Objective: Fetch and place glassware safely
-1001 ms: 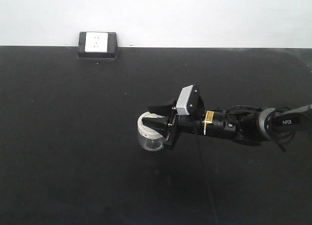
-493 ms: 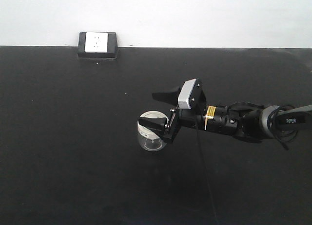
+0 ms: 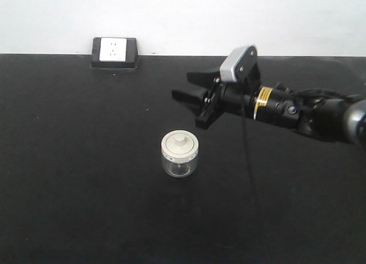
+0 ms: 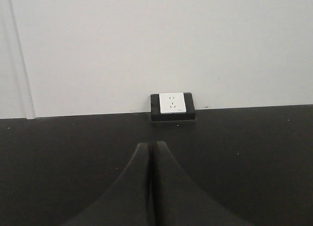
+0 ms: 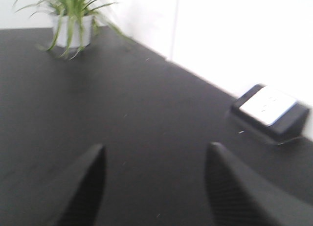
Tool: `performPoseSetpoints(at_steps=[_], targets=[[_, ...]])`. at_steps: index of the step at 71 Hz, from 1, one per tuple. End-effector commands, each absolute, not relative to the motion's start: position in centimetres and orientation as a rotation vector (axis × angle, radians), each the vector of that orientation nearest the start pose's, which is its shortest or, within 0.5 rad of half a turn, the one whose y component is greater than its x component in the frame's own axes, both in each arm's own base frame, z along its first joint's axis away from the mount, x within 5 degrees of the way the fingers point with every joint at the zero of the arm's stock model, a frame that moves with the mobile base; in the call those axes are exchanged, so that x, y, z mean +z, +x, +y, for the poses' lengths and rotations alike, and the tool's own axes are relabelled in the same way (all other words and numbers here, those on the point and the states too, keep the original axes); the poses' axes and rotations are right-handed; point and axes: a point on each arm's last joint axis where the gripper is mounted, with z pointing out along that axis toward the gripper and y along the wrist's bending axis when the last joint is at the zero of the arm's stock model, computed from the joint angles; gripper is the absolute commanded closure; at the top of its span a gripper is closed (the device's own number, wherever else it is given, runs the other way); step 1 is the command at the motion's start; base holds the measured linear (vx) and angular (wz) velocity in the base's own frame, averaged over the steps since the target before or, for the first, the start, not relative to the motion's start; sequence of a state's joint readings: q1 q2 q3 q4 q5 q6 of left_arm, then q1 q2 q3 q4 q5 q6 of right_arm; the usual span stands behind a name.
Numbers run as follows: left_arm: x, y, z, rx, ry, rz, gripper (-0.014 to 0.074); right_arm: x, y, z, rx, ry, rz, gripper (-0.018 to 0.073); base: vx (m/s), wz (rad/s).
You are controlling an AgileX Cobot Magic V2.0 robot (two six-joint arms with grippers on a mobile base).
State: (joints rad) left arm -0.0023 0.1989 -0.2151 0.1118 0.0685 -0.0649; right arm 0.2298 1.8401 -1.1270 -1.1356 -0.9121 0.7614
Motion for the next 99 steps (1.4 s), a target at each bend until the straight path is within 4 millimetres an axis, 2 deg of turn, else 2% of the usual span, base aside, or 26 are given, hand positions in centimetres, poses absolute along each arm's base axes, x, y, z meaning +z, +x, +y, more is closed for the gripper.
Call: performPoseSetpoints(at_steps=[1, 8, 10, 13, 27, 46, 65, 79, 99], targets=[[28.2, 6.9, 0.0, 0.021, 0.025, 1.453, 0.0603, 30.2, 35.5, 14.5, 0.699, -0.811, 1.377, 0.0293, 0.00, 0.00], [28.2, 6.9, 0.0, 0.021, 0.025, 1.453, 0.0603, 32.3, 34.7, 13.8, 0.625, -0.787, 1.397, 0.0456, 0.00, 0.00], [28.2, 6.9, 0.0, 0.021, 0.025, 1.453, 0.0603, 32.8, 34.4, 13.7, 0.604, -0.788, 1.401, 0.0527, 0.00, 0.00], [28.2, 6.9, 0.0, 0.021, 0.025, 1.453, 0.0603, 33.6, 33.9, 13.4, 0.572, -0.789, 1.407, 0.0575, 0.00, 0.00], [28.2, 6.9, 0.0, 0.021, 0.025, 1.453, 0.0603, 35.9, 32.0, 11.4, 0.453, -0.619, 1.527, 0.0563, 0.00, 0.00], [28.2, 6.9, 0.0, 0.021, 0.025, 1.453, 0.0603, 35.3, 27.3, 8.5, 0.279, -0.472, 1.641, 0.0563, 0.00, 0.00], [28.2, 6.9, 0.0, 0.021, 0.025, 1.453, 0.0603, 36.1, 22.1, 6.0, 0.152, -0.371, 1.634, 0.0563, 0.00, 0.00], [28.2, 6.9, 0.0, 0.021, 0.025, 1.453, 0.0603, 36.3, 18.2, 4.7, 0.121, -0.333, 1.582, 0.0563, 0.00, 0.00], [28.2, 6.9, 0.0, 0.021, 0.025, 1.453, 0.0603, 34.4, 12.3, 2.8, 0.078, -0.261, 1.519, 0.0563, 0.00, 0.00]])
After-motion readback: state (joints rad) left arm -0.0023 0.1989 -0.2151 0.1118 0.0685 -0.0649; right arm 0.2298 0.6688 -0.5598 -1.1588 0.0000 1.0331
